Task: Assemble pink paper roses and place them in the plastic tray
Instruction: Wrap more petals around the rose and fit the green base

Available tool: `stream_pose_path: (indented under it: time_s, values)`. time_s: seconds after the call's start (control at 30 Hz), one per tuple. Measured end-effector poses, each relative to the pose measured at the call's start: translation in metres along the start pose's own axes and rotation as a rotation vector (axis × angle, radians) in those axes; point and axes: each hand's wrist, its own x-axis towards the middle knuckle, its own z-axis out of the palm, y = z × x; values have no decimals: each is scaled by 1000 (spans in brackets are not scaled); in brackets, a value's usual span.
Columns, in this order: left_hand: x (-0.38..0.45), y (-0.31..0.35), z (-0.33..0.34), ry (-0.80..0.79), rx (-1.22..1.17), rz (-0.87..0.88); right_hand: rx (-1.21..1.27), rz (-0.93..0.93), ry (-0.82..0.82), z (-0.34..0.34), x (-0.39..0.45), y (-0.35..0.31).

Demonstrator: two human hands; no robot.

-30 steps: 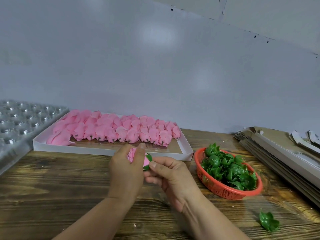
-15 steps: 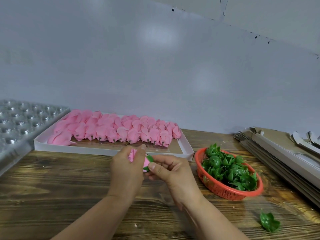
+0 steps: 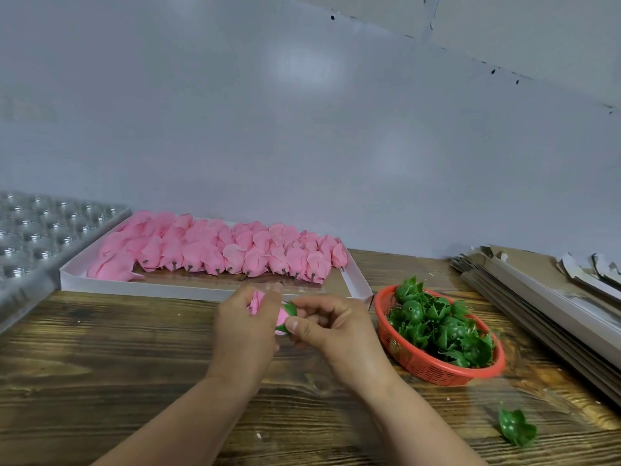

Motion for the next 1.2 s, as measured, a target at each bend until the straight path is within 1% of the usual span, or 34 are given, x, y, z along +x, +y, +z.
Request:
stream_pose_path:
  time_s: [0.13,0.27,0.47,0.53,0.67,0.77,1.07,1.2]
  values:
    - [0,1,0,-2,-9,-24,-68,6,-49,-1,0,0]
    - [0,0,-1,-11,-32,-90,-176,-6,-110,0,-2,2]
    - [3,-1,-1,-38,-79,-168,-266,-104,-88,3,-4,4]
    - [5,-2,-1,-34,-113,-219,-297,-153,-85,4,-5,5]
    - [9,-3,0,-48,-201,-347,-443,-269,-72,5,-5,7]
    - [10,-3,-1,-79,-198,-375,-539,-326,-47,6,-5,7]
    - [5,-1,-4,-138,-95,-360,-573,-234,-68,5,-3,7]
    - [2,2,-2,-186,-83,-318,-427,-135,-25,8,-2,11]
